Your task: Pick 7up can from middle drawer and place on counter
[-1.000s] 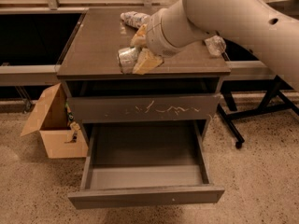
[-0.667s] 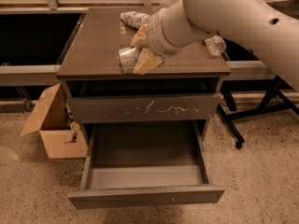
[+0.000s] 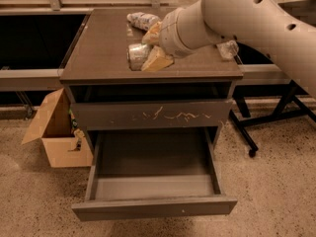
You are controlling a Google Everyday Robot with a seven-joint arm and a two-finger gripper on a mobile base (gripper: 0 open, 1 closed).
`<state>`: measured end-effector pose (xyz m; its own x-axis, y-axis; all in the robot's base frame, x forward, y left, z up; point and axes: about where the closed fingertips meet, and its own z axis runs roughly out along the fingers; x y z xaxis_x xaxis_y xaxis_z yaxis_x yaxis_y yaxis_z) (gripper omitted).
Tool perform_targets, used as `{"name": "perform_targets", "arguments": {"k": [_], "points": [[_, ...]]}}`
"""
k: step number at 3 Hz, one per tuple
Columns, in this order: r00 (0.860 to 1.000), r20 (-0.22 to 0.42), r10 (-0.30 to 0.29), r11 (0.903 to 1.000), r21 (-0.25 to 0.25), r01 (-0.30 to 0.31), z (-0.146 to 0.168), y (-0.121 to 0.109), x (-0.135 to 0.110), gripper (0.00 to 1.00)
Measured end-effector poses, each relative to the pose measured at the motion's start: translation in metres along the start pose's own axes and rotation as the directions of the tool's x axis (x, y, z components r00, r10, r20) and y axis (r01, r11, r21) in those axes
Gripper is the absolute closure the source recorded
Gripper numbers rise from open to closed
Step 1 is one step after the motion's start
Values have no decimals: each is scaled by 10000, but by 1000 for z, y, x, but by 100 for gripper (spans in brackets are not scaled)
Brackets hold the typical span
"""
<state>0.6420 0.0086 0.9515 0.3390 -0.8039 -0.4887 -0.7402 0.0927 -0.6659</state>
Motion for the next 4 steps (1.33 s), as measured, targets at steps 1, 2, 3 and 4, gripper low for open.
{"name": "perform_targets", "arguments": {"k": [1,2,3,4], "points": [[9961,221,850,9962,157,-854,21,-26,23,100],[9893,361,1412,9897,177,-1419,38,-45,40,100],[9800,416,1946,9799,375,-1961,51,-64,62,100],[9697,381,2414,9688,492,-2431,61,-76,84,100]]}}
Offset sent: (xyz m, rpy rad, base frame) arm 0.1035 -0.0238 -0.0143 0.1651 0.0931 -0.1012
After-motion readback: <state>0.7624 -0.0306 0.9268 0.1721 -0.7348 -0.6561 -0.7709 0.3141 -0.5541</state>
